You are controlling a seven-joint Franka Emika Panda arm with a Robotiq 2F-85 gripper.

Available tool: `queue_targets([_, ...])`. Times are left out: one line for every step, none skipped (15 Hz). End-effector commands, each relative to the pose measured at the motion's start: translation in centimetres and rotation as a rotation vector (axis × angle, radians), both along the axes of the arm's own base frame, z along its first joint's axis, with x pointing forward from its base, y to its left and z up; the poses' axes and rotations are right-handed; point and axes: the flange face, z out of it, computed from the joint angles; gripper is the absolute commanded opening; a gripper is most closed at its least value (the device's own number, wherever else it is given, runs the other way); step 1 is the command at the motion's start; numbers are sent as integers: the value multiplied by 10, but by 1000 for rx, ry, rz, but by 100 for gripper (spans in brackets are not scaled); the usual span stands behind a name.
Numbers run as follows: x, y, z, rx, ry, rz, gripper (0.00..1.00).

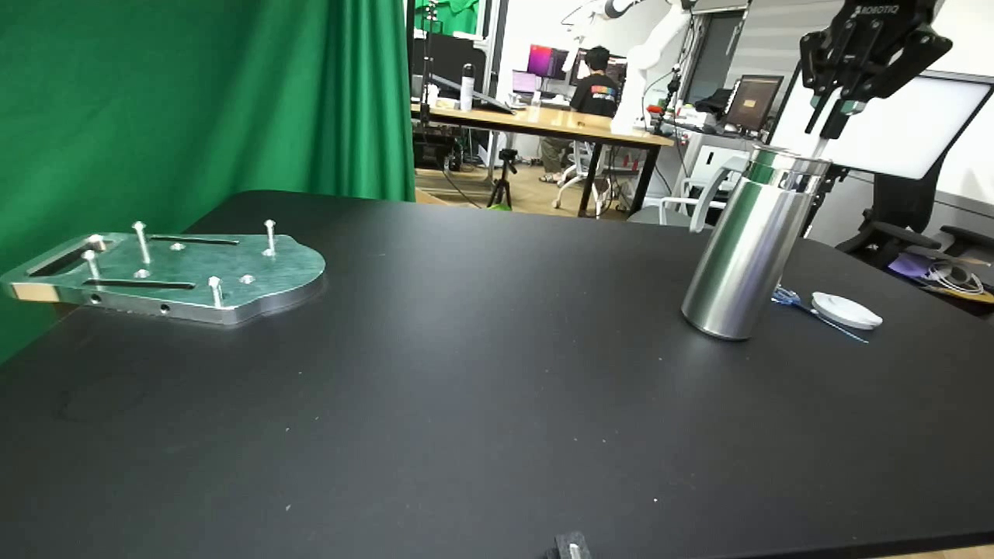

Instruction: Stir the contents in the silver cup.

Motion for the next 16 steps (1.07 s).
queue_targets([-1,4,10,-3,-18,9,4])
queue_targets([-3,6,15,-10,-23,16,4])
queue_targets([-7,9,25,-21,-33,26,4])
queue_targets([-9,11,31,-27,-43,35,4])
queue_targets([-12,14,38,-31,-53,46,4])
queue_targets([-15,17,47,-32,-49,63,4])
queue_targets([-19,19,57,-36,-46,78,4])
queue_targets([-24,21,68,-39,-48,92,4])
queue_targets([-29,23,77,-42,-50,108,4])
queue_targets([-34,25,88,-43,-53,122,4])
queue_targets([-39,27,98,-36,-46,150,4])
queue_targets([-44,28,106,-33,-45,173,4])
queue_targets([-49,29,114,-30,-43,194,4])
queue_targets([-51,28,120,-37,-50,196,4])
queue_targets([-53,27,125,-38,-60,199,4])
queue_targets([-53,26,127,-35,-68,206,4])
